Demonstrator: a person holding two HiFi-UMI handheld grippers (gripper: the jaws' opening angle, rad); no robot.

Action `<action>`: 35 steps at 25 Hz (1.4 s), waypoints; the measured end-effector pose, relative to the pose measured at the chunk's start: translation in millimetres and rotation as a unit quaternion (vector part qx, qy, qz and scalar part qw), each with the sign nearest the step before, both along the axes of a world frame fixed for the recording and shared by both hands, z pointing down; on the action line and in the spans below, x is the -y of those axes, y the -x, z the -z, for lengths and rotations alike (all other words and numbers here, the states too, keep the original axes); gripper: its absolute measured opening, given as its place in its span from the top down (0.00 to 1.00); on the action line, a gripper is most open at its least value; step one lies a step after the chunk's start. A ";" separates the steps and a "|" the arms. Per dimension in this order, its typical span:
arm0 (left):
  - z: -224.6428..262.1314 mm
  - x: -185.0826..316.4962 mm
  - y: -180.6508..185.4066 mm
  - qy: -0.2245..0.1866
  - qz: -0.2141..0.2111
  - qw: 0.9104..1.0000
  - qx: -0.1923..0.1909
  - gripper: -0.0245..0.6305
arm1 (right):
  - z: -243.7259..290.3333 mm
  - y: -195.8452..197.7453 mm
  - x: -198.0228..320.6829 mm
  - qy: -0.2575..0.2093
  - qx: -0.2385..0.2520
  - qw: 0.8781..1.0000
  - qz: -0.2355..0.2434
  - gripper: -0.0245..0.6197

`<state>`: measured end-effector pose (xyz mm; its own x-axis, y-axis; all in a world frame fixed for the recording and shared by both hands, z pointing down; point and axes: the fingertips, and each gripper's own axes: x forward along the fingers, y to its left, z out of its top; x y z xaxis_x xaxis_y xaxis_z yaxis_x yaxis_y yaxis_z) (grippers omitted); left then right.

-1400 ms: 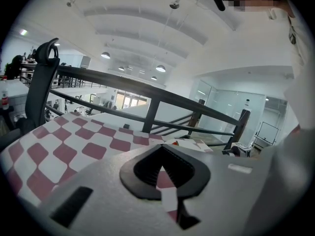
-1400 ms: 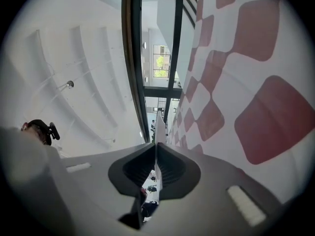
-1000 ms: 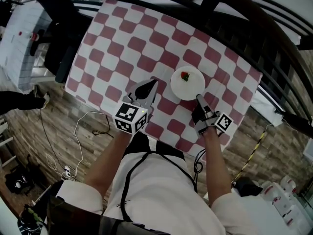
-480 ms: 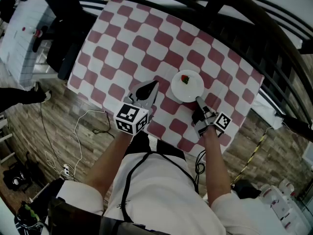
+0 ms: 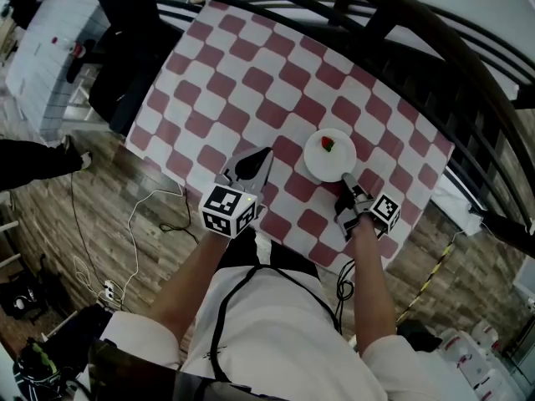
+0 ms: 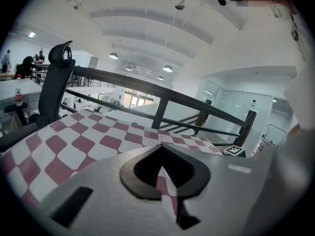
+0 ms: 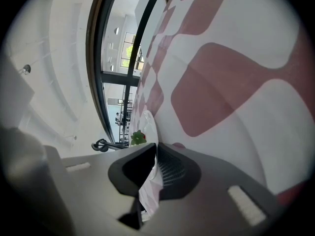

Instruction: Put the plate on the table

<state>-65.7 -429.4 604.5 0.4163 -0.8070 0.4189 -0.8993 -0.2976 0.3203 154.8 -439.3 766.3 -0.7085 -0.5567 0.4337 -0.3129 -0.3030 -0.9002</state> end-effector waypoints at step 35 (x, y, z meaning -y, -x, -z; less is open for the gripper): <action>36.2 -22.0 39.3 -0.026 -0.009 1.000 0.000 0.96 | 21.0 16.2 -10.5 -0.006 -0.116 0.993 -0.023 0.61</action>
